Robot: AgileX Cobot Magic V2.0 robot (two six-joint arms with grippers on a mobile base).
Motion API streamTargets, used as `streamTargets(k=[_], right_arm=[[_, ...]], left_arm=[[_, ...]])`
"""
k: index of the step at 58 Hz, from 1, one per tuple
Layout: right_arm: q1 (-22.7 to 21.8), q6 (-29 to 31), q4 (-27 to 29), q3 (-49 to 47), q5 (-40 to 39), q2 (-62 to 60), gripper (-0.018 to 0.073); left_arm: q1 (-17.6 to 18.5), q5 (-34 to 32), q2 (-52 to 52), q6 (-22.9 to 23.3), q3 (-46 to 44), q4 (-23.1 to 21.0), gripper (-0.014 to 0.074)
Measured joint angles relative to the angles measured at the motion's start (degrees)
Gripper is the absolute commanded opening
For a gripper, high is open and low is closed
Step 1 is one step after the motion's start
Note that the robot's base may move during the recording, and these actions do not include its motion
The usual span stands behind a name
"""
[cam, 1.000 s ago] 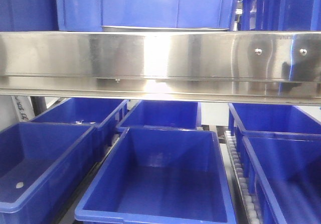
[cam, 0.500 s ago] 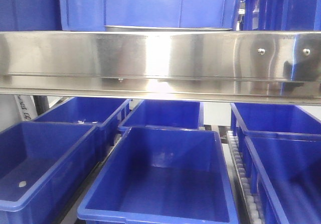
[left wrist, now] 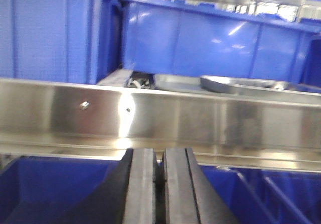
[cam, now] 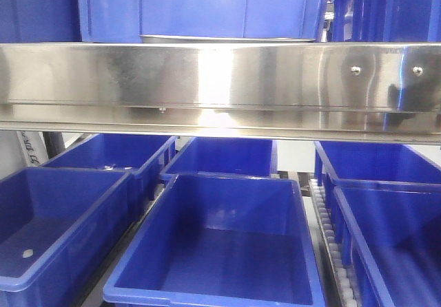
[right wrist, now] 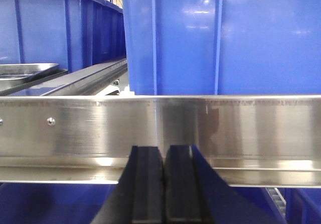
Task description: Stack silver trays without gaps
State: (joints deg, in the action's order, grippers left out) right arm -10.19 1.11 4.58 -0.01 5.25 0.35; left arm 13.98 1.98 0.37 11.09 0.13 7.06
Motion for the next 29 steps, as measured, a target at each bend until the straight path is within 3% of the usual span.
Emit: streamTargets(k=[13,29], right_arm=[[0.0,0.0,0.0,0.0,0.0,0.0,-0.0078],[0.0,0.0,0.0,0.0,0.0,0.0,-0.0078]], left_arm=[[-5.8,-0.5,0.0,0.0,0.0,-0.1,-0.0016],[-6.0,-0.9,0.0,-1.7,0.0,-0.5,-0.0016]])
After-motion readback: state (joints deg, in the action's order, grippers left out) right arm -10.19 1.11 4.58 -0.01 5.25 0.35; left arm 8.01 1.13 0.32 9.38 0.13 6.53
